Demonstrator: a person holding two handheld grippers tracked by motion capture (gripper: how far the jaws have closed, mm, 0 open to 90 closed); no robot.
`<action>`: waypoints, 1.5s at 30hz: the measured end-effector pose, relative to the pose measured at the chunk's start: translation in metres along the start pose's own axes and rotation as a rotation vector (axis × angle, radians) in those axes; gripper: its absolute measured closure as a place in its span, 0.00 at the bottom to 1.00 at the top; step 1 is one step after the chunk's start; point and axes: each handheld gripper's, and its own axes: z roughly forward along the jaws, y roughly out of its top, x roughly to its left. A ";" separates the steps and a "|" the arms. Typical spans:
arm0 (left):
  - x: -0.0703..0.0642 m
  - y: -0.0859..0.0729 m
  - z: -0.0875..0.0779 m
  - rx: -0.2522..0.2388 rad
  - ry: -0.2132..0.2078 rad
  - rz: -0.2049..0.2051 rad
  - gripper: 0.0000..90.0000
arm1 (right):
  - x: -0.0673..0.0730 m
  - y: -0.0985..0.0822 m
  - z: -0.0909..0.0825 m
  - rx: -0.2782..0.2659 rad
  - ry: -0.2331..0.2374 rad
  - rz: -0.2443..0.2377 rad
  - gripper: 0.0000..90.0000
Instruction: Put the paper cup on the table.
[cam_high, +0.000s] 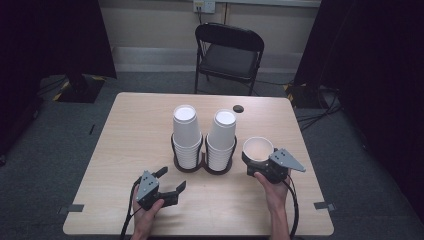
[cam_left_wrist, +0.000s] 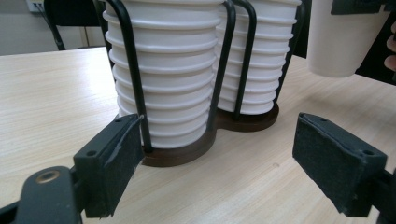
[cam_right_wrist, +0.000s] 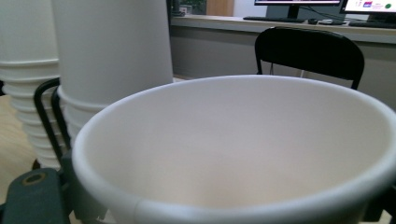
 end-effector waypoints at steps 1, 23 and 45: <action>0.000 0.000 0.000 0.000 0.000 0.000 0.17 | 0.000 0.000 0.000 0.000 0.000 0.000 0.12; -0.002 -0.005 -0.001 -0.004 0.038 0.003 0.17 | -0.039 0.007 0.047 0.014 -0.057 0.044 0.12; -0.003 -0.005 -0.002 -0.017 0.046 0.017 0.18 | -0.054 -0.018 0.078 0.040 -0.094 0.092 0.12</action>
